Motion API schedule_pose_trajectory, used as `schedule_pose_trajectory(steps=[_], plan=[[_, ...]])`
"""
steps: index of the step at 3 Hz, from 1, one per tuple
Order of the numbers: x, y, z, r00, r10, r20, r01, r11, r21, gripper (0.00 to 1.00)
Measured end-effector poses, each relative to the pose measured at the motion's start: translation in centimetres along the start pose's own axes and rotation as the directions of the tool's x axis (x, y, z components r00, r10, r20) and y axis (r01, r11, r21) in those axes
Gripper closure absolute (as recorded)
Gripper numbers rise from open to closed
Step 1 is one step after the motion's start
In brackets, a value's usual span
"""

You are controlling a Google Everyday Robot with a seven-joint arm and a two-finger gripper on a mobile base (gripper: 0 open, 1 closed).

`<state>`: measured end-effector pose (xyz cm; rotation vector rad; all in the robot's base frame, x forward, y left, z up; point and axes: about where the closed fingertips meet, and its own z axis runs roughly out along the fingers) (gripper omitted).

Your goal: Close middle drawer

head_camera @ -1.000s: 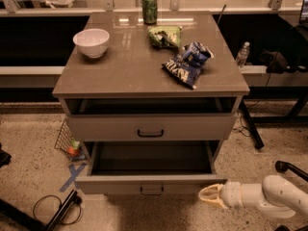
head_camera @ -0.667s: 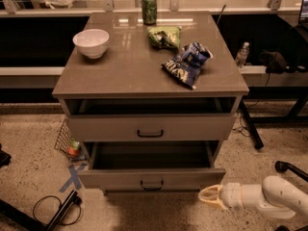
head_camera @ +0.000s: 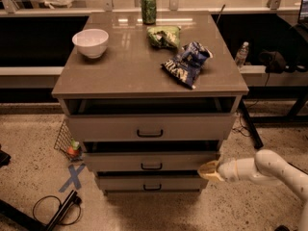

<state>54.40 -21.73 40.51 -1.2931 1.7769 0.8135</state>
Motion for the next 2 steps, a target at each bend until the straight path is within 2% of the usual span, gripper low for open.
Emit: schedule_pose_trajectory(steps=[1, 2], plan=[[-1.39, -4.58, -1.85, 0.999, -0.047, -0.003, 0.047, 0.9967, 0.067, 1.0], [-1.39, -4.58, -1.83, 0.999, -0.047, -0.003, 0.047, 0.9967, 0.066, 1.0]])
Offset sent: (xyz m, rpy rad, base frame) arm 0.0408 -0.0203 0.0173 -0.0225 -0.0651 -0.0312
